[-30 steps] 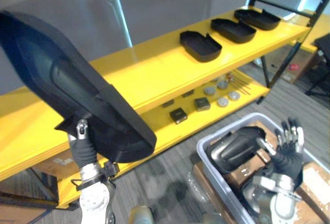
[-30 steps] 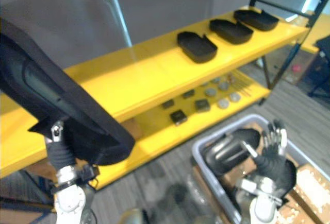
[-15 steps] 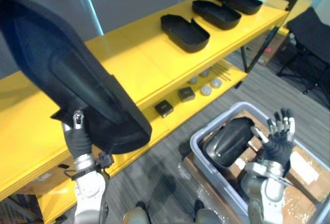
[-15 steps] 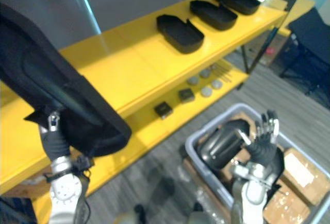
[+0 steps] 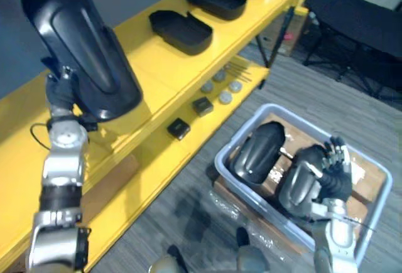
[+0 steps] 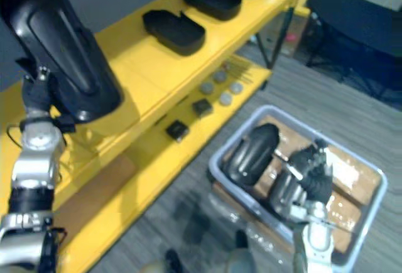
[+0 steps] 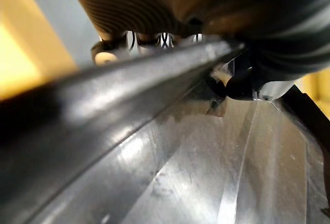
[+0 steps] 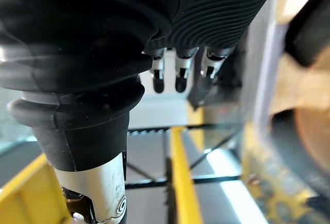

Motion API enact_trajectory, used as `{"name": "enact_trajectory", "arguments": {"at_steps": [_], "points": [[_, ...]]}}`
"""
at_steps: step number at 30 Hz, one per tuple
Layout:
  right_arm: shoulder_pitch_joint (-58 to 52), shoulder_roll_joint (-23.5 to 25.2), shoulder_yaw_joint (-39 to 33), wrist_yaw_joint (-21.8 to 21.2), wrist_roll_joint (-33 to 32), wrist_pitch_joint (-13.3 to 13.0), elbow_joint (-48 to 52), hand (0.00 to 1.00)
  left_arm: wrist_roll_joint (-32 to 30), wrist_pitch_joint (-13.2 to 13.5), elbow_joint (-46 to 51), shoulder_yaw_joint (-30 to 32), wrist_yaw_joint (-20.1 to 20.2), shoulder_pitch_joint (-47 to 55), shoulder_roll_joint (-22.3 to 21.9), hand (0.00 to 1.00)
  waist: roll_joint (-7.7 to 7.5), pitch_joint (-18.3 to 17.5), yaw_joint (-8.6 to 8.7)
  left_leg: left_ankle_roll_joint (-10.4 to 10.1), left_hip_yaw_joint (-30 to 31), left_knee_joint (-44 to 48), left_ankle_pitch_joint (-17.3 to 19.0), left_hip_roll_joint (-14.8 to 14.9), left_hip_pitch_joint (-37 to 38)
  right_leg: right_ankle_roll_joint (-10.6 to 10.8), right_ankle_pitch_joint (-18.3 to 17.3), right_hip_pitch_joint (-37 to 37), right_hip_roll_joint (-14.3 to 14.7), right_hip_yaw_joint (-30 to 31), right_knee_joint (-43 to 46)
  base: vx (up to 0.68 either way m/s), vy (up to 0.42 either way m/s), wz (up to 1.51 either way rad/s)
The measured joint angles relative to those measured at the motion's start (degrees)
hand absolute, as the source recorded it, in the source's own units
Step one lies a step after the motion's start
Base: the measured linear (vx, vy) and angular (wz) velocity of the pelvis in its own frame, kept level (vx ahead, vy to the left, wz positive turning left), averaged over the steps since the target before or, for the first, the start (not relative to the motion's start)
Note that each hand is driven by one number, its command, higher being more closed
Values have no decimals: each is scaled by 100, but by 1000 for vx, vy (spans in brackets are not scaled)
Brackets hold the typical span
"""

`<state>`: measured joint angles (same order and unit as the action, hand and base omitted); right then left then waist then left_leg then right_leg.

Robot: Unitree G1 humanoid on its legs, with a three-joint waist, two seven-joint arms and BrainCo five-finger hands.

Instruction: Walk over and take plastic housings, then place them on the shelf

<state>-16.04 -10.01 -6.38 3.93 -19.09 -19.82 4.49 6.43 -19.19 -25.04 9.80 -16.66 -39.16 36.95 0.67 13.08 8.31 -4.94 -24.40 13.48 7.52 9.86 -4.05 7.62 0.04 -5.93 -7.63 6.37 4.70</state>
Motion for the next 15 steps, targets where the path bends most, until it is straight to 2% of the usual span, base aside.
{"name": "enact_trajectory", "arguments": {"at_steps": [2,3,6,7,15], "points": [[-37,-10,135,-14,-47,0,-9,0,18,-195,-310,-81,104,-159,65,100,0,27,74,-1,-15,1,0,42,-5,-6,22,-13,-3,21,-11,4,-12,-17],[-74,-10,317,10,-101,0,-43,0,55,-434,-679,-211,229,-321,79,100,-21,112,148,-3,-25,10,0,74,-3,-25,49,-14,25,22,-11,-10,-14,-6],[-63,-9,547,120,-102,-2,-43,0,111,-567,-1002,-214,224,-370,76,100,-85,251,186,-13,-76,33,-5,111,-34,-34,84,-73,54,55,-12,-33,-16,-9],[-71,-11,645,222,-102,-2,-43,0,210,-696,-1126,-212,193,-370,74,100,-114,298,186,-22,-91,103,1,152,-149,-32,112,-172,77,80,-16,-59,-25,-12],[-34,-81,715,621,-362,-2,-42,0,175,-1003,-1171,-199,-480,-1207,164,100,-168,778,63,-9,-11,645,117,339,-720,-13,259,-534,176,141,30,-59,-1,-2]]}}
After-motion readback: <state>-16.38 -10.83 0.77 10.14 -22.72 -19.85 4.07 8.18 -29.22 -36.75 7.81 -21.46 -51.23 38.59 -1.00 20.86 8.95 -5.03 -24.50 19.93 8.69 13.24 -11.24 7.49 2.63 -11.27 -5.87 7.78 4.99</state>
